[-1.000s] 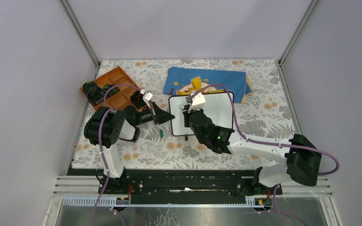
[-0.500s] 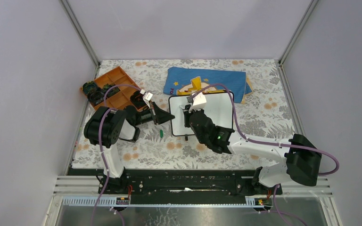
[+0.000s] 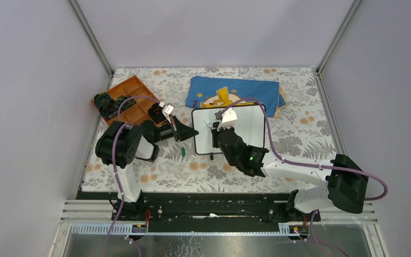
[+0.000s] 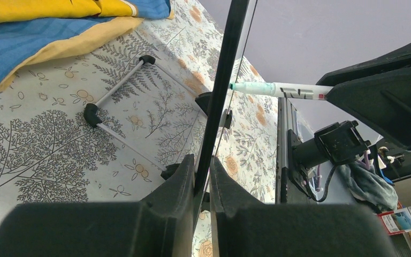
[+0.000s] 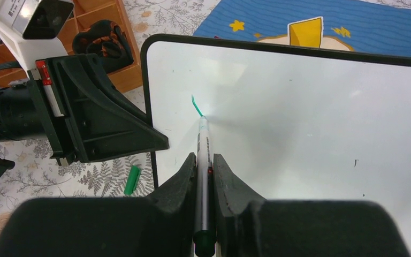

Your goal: Write a sentence on the whiteboard

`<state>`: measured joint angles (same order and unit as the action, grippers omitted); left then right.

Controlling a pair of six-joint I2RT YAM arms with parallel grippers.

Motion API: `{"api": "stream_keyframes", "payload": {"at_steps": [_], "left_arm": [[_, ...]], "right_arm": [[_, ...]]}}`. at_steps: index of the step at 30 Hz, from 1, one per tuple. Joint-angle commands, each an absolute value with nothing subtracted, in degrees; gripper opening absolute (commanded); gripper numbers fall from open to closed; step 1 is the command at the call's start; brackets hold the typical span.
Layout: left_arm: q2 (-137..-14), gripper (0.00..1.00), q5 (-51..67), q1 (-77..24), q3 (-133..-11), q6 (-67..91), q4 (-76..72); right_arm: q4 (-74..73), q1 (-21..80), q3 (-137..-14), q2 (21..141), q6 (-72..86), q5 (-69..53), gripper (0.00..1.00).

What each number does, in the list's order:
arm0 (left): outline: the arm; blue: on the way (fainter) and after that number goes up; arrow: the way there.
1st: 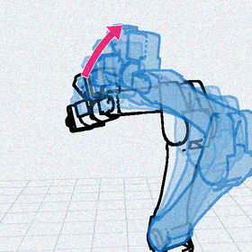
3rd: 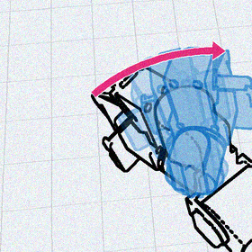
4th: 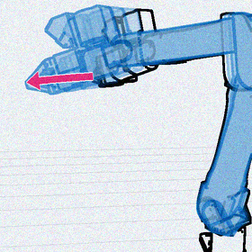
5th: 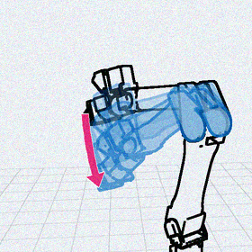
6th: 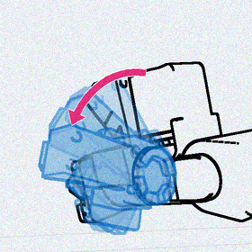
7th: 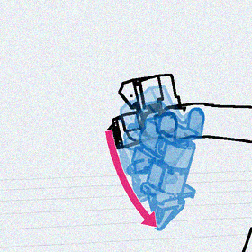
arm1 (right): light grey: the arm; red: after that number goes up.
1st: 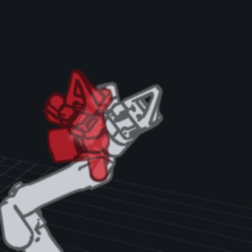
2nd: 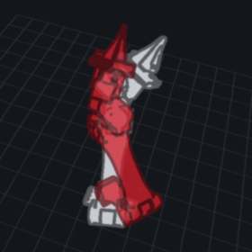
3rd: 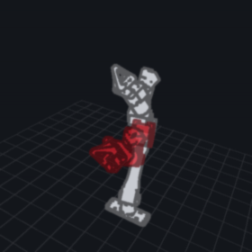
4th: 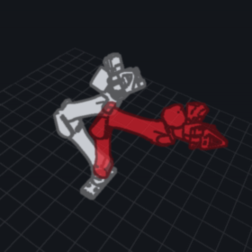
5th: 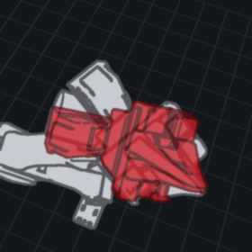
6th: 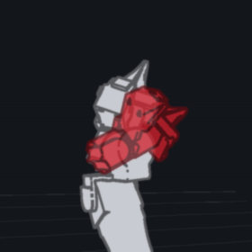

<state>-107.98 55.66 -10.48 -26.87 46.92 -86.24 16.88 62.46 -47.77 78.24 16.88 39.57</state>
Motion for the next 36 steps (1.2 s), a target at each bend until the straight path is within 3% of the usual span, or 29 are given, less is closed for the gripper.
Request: {"api": "stream_keyframes", "payload": {"at_steps": [1, 11, 36], "left_arm": [[-107.12, 0.04, 55.37, -10.63, -26.19, 45.88, -86.75], [-107.10, 0.04, 55.44, -10.63, -26.11, 45.70, -86.57], [-106.66, 0.02, 55.41, -10.72, -26.19, 45.44, -85.96]], "right_arm": [[16.22, 61.96, -47.12, 76.15, 17.59, 40.87, 0.00], [20.87, 61.96, -45.99, 71.22, 16.29, 37.61, 0.00], [19.06, 60.09, -49.03, 75.02, 17.54, 39.93, 0.00]]}}
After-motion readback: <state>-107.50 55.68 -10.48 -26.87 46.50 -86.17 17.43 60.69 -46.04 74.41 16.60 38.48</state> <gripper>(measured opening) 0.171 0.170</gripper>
